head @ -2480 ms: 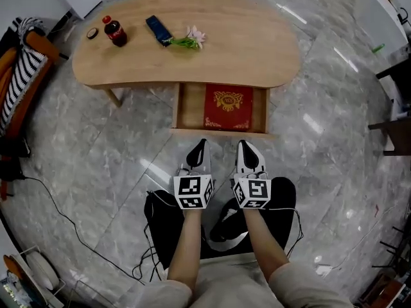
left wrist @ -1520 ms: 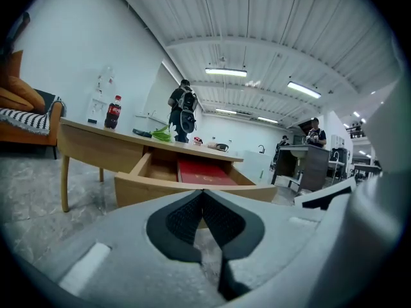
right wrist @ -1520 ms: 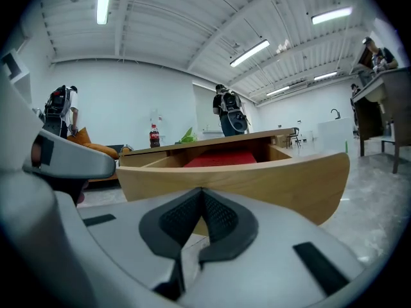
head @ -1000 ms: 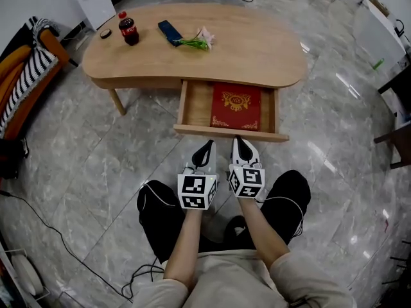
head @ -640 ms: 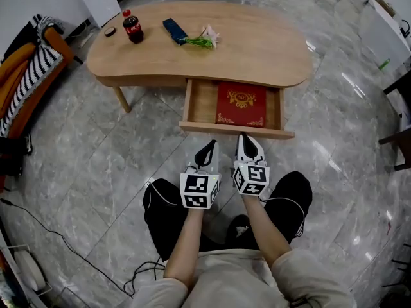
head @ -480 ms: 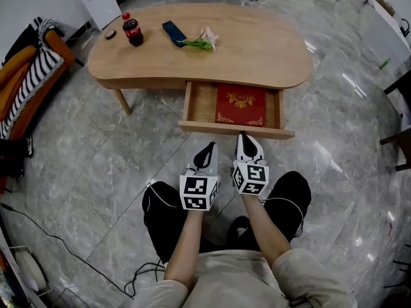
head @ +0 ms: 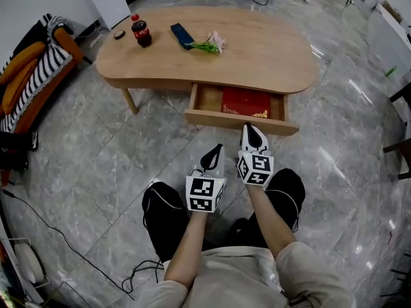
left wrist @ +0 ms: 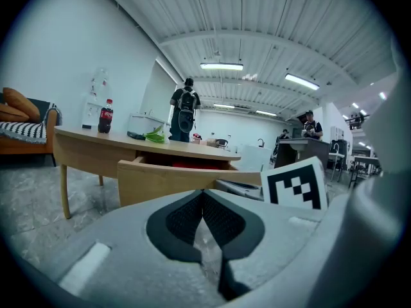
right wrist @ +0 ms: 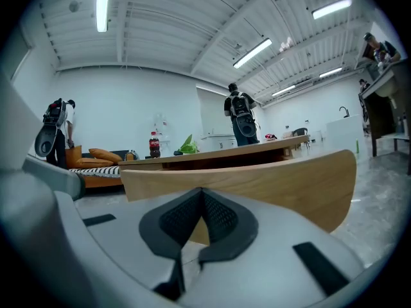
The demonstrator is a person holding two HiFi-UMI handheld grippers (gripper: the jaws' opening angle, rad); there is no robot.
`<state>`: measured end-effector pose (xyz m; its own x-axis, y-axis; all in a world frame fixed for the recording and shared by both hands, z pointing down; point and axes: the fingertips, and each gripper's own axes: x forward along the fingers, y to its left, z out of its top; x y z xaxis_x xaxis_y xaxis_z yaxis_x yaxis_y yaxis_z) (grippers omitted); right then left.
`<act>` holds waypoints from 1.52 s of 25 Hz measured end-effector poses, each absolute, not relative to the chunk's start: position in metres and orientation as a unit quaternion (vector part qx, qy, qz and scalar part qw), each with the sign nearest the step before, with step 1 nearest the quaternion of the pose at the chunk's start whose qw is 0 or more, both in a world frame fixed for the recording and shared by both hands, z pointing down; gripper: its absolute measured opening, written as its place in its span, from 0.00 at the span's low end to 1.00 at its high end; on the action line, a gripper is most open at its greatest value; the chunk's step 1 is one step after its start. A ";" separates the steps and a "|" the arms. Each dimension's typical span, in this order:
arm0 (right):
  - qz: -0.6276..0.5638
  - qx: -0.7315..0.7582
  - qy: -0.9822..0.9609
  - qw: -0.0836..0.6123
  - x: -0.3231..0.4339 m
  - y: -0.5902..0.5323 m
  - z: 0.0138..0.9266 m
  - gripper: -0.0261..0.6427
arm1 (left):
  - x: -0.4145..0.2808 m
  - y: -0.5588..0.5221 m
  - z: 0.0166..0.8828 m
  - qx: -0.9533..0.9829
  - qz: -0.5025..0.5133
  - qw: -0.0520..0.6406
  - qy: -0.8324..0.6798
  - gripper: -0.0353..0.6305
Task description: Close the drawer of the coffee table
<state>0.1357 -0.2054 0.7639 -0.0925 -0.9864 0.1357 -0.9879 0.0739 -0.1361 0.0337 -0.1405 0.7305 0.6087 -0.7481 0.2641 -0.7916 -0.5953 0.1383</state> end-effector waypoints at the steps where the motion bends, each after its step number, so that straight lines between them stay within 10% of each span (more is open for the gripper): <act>1: 0.095 0.672 -0.735 0.007 0.137 -0.209 0.764 0.06 | 0.036 -0.141 0.728 0.890 0.087 0.121 -0.431 0.07; 38: 0.102 0.665 -0.740 0.010 0.168 -0.317 0.762 0.06 | 0.031 -0.130 0.741 0.873 0.129 0.095 -0.460 0.07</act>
